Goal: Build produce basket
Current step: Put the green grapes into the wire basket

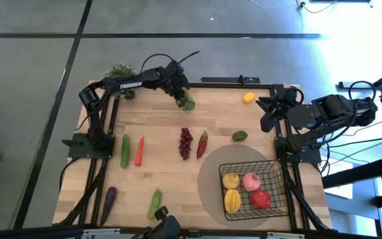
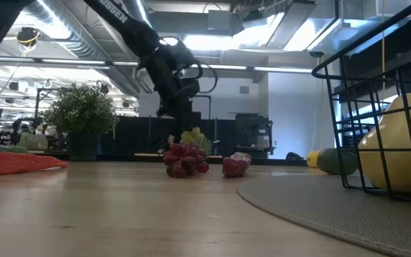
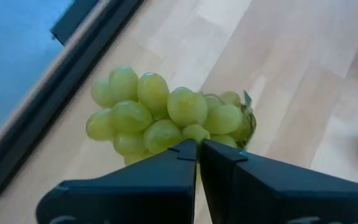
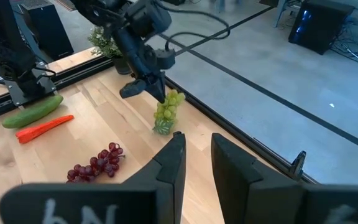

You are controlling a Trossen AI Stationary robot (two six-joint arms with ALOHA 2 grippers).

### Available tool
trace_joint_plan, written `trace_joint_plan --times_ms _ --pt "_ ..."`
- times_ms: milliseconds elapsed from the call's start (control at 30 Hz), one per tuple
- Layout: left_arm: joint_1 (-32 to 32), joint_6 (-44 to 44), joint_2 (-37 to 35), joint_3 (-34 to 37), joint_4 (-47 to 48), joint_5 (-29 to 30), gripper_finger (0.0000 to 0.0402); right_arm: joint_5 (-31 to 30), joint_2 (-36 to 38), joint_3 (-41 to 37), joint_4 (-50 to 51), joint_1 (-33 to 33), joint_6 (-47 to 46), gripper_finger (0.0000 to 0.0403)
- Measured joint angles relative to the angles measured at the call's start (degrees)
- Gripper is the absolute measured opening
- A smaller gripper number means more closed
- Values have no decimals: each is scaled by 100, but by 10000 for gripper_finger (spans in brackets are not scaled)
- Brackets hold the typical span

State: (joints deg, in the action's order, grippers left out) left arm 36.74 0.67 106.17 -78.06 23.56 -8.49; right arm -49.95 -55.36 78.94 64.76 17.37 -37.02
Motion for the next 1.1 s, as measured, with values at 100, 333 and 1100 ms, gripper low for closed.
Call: trace_joint_plan --times_ms 100,333,1100 --pt "-65 -2 -182 0 8 41 0 -3 0 0 88 2 6 69" --pt "-409 -2 -665 0 27 57 0 -7 0 0 163 2 10 69" --pt "-2722 -1324 -1519 -23 -846 -24 0 0 -2 0 440 2 774 69"
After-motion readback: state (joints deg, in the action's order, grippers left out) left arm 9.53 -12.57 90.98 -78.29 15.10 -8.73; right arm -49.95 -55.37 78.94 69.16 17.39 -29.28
